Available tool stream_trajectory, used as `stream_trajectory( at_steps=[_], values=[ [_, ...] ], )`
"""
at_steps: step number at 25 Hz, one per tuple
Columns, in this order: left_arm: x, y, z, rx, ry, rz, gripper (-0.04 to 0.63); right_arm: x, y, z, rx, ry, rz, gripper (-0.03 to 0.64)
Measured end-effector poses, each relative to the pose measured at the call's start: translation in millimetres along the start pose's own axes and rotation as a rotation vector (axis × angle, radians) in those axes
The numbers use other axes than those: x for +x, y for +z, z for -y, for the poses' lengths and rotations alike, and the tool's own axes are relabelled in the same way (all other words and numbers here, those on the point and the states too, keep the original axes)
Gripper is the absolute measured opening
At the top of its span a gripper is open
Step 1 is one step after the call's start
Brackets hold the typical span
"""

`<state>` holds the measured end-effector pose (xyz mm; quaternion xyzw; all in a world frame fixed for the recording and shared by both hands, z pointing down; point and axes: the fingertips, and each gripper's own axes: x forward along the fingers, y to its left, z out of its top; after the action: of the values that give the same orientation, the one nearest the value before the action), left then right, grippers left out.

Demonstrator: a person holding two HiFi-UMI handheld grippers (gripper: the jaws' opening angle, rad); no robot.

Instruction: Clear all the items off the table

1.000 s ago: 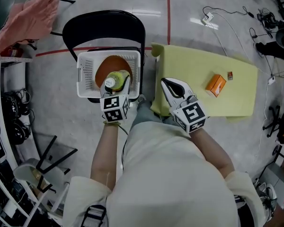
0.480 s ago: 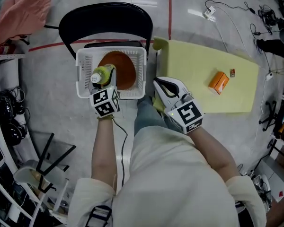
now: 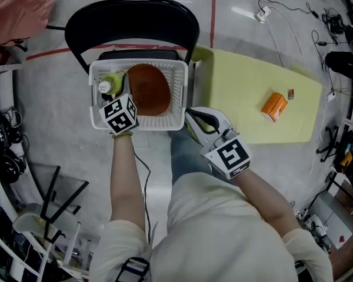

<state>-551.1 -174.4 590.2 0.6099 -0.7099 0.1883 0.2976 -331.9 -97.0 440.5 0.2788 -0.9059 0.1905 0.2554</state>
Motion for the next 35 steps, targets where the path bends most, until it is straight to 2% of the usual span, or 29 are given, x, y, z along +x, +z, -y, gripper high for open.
stream_trajectory(
  at_steps=[15, 24, 35],
  values=[
    [64, -33, -49, -0.036, 0.12, -0.031, 0.295, 20, -50, -9, 0.056, 0.04, -0.106, -0.006],
    [93, -49, -52, -0.027, 0.129, -0.064, 0.299, 27, -59, -7, 0.07, 0.042, -0.123, -0.006],
    [103, -72, -57, -0.026, 0.158, -0.102, 0.304, 27, -64, -3, 0.085, 0.022, -0.127, -0.006]
  ],
)
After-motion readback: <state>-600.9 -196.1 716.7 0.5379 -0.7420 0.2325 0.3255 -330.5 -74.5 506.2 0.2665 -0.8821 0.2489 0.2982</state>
